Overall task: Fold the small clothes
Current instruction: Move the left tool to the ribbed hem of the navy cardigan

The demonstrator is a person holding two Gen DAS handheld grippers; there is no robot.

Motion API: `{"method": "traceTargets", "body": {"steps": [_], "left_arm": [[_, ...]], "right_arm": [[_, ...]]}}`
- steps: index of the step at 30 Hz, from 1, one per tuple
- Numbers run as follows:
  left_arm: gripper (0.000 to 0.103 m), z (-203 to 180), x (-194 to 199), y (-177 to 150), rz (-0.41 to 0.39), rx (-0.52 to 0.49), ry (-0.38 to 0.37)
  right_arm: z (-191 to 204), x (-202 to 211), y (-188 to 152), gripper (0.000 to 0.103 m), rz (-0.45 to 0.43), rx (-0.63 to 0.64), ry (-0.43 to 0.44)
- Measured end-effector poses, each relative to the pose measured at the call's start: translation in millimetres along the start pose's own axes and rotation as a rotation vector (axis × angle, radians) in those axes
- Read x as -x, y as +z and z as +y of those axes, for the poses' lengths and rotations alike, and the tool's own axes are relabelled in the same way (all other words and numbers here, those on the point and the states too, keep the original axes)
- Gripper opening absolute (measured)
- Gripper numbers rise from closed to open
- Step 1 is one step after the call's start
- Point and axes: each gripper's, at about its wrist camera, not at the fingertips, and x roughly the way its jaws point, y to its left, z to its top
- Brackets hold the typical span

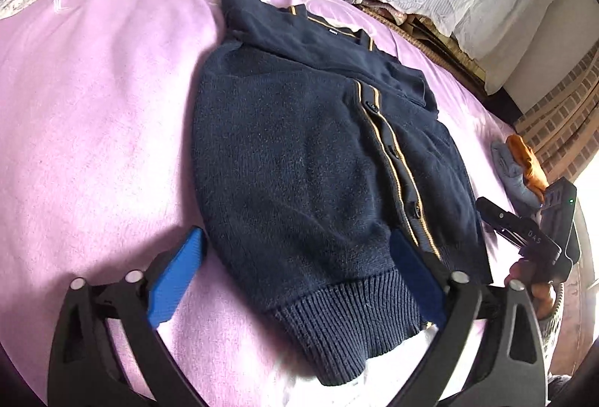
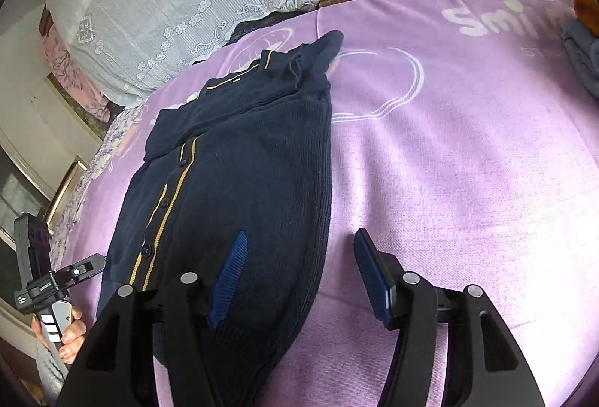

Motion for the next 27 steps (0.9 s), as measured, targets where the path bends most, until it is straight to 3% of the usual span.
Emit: {"method": "traceTargets", "body": {"steps": [2, 8, 11, 14, 21, 27], "left_arm": [[0.08, -2.9, -3.8, 0.4, 0.004, -0.013, 0.016], [0.081, -5.9, -11.9, 3.6, 0.021, -0.03, 0.031], [0.081, -3.1, -8.8, 3.6, 0.015, -0.014, 0.006], [0.074, -4.6, -8.6, 4.4, 0.018, -0.02, -0.03], [0.073, -1.0, -17.1, 11.8, 0.052, -0.013, -0.059], [0.069, -17.7, -16.2, 1.0, 0.067, -0.088, -0.115]], "right_arm": [[1.1, -1.9, -1.0, 0.06, 0.012, -0.003, 0.034], [-0.9, -4.7, -0.4, 0.059, 0.028, -0.021, 0.062], [-2.2, -3.8, 0.4, 0.059, 0.046, -0.036, 0.081], [4.4, -6.9, -2.1, 0.056, 0.073, -0.013, 0.107], [10.3, -9.1, -7.1, 0.053, 0.101, 0.015, 0.148], [8.1, -2.9, -17.1, 0.051, 0.13, 0.043, 0.21]]}}
